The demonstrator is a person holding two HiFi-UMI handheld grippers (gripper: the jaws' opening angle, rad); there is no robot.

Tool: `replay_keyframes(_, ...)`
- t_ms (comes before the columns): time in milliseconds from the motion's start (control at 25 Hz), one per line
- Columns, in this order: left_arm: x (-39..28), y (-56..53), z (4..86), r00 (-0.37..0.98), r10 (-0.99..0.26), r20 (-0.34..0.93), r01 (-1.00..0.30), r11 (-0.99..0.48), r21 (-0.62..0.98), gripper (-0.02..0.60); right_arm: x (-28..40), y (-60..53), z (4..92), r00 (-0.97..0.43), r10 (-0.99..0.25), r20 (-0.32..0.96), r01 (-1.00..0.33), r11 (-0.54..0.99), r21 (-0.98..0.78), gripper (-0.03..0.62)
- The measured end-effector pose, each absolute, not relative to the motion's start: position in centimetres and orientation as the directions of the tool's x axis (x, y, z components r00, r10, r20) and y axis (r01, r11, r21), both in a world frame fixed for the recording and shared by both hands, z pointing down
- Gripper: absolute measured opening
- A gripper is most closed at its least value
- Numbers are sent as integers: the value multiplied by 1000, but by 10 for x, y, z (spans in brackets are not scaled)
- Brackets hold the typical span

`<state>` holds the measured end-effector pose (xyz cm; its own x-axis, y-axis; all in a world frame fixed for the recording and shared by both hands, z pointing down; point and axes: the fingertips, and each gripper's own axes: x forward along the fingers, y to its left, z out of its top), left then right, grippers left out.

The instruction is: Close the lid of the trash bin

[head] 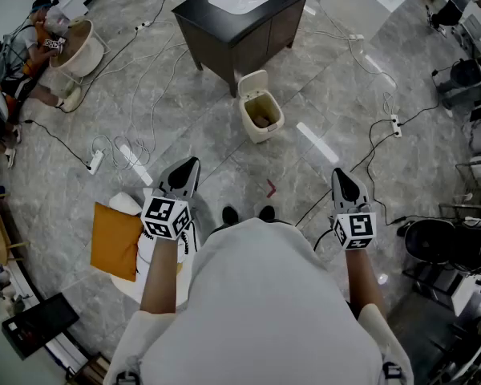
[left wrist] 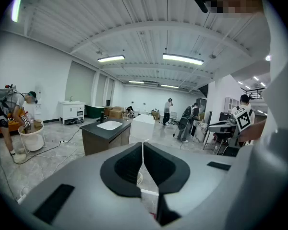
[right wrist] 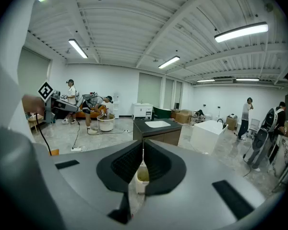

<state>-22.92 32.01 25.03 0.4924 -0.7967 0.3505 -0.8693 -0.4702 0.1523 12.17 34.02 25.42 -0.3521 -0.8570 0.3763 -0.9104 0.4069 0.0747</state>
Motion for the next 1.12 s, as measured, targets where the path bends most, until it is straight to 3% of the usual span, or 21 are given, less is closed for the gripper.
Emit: replay_keyframes(1120,-172,318,262,425,-817,389,-904,-404,140,25,174,312,268,-421,-817,395,-879,474,46,34)
